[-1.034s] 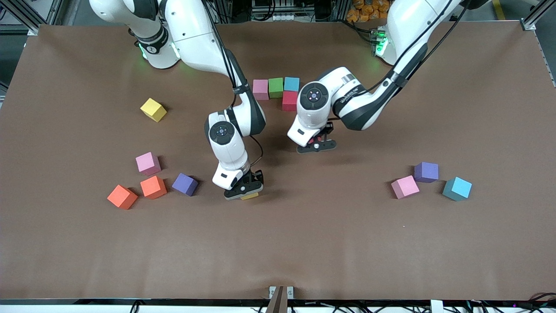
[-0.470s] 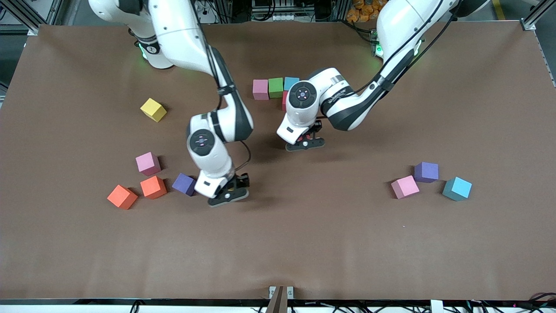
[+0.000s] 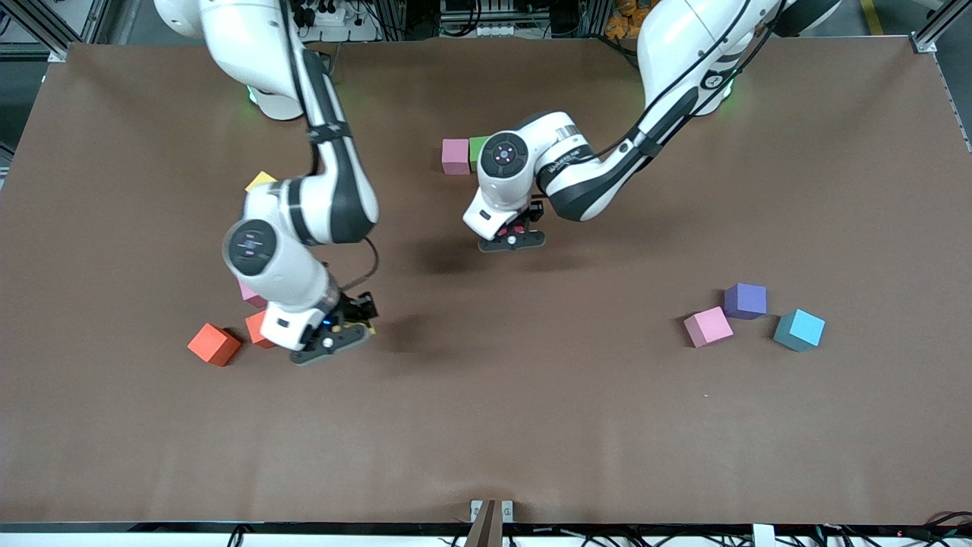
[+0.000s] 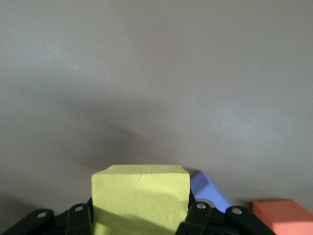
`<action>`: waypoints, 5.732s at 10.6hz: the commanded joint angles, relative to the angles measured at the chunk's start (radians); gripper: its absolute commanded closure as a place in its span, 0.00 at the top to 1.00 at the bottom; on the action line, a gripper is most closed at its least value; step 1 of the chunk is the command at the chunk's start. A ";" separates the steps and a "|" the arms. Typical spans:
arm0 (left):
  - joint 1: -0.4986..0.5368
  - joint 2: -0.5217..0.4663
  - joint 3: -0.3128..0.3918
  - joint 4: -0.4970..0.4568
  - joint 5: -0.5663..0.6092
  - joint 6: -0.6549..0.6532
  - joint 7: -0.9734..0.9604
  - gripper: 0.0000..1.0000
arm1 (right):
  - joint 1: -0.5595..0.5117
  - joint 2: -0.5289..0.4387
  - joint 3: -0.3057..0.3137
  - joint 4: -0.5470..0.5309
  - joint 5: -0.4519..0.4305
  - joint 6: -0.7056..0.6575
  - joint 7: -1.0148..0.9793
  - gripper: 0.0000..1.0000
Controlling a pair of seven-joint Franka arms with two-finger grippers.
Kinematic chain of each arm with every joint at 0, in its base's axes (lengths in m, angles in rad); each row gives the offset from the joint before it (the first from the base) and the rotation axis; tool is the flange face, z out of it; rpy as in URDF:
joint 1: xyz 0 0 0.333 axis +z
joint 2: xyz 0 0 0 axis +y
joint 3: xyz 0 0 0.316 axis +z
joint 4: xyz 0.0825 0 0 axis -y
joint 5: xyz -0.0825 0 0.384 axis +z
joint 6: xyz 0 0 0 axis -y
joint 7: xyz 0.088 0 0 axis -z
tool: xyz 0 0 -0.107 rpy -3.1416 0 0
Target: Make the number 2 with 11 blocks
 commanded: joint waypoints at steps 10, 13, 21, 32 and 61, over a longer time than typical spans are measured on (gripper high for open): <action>-0.090 0.029 0.041 -0.003 0.008 -0.079 -0.086 0.59 | 0.078 -0.227 -0.116 -0.263 0.009 -0.147 -0.068 0.04; -0.092 0.027 0.041 -0.004 0.008 -0.094 -0.088 0.59 | 0.147 -0.225 -0.113 -0.269 0.000 -0.185 -0.090 0.04; -0.096 0.021 0.035 -0.003 -0.009 -0.100 -0.092 0.59 | 0.240 -0.246 -0.104 -0.320 -0.045 -0.072 -0.878 0.03; -0.104 0.023 0.018 -0.018 -0.022 -0.099 -0.104 0.59 | 0.385 -0.351 -0.098 -0.621 0.235 0.318 -1.133 0.00; 0.314 -0.170 0.015 -0.019 -0.053 -0.194 0.104 1.00 | 0.655 -0.035 0.000 -0.512 0.667 0.441 -1.221 0.00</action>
